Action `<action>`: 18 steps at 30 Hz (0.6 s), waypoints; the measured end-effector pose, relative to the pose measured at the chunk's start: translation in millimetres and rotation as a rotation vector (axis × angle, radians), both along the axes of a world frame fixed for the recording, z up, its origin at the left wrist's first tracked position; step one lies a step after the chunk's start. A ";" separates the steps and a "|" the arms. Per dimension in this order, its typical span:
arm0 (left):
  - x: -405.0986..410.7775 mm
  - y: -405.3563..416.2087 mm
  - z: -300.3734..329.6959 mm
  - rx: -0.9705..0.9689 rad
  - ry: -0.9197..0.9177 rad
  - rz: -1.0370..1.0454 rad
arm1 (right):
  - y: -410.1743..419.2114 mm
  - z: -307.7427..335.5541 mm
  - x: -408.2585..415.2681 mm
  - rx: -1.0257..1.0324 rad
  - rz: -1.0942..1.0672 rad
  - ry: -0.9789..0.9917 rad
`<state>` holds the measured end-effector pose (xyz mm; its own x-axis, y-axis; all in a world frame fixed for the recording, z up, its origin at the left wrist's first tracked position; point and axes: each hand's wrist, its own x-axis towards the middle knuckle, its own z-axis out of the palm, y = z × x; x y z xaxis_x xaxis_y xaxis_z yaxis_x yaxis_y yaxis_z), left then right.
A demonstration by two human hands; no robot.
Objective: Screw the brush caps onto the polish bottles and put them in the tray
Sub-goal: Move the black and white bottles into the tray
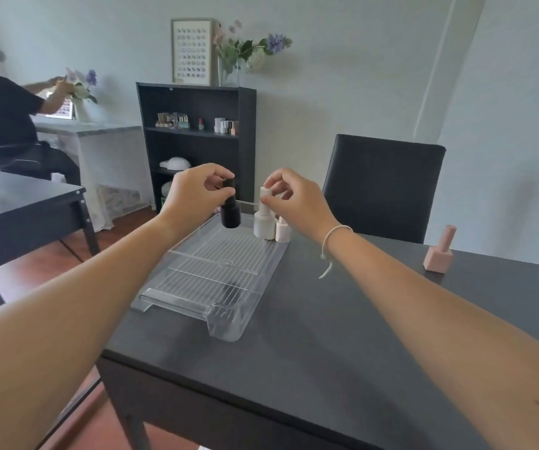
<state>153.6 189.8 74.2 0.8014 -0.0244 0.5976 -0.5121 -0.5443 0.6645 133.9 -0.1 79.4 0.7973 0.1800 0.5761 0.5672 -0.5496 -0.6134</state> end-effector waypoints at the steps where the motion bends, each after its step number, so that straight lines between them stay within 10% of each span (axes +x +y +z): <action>1: 3.2 3.8 -2.6 -0.003 0.015 0.006 | 4.0 -2.0 4.8 -0.011 0.012 0.008; 18: 69.5 6.8 -23.7 0.049 0.164 0.055 | 25.6 -12.1 85.7 -0.518 -0.122 -0.064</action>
<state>223.1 196.5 50.5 0.8889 -0.0037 0.4580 -0.3678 -0.6018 0.7089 219.7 25.5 67.3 0.7964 0.3621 0.4843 0.5079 -0.8352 -0.2107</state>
